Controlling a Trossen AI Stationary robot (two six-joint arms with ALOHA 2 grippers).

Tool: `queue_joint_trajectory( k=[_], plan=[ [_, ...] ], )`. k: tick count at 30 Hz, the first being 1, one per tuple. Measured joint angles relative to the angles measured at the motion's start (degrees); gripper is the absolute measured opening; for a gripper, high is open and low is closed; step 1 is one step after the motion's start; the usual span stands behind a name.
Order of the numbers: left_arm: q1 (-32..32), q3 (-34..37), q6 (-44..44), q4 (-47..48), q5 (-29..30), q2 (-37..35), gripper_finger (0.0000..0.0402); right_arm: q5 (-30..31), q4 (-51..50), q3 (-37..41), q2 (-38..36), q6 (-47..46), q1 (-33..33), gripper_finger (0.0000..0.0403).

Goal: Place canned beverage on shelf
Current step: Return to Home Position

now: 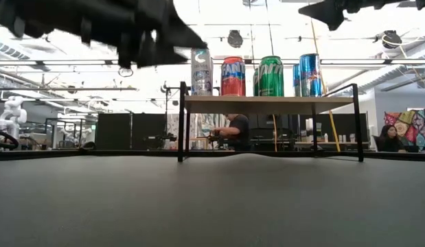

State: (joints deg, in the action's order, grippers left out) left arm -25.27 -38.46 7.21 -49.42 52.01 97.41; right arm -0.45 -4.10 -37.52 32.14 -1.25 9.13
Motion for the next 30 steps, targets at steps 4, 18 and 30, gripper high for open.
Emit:
queue_joint_trajectory(
  k=[4,18,30],
  plan=[
    [-0.6,0.1,-7.9,-4.6,-0.4,-4.2,0.0343,2.1,1.2,0.0,3.3,0.8,-7.8,0.0255],
    [-2.1,5.8,-13.8,-14.0,-6.0,-7.6,0.0195,8.2,40.3,16.8,24.1,-6.5,-25.6,0.0152],
    [0.6,18.3,-16.7,-21.3,-12.5,-20.1,0.0013,12.3,34.7,15.3,19.8,-3.0,-25.5,0.0080]
  ],
)
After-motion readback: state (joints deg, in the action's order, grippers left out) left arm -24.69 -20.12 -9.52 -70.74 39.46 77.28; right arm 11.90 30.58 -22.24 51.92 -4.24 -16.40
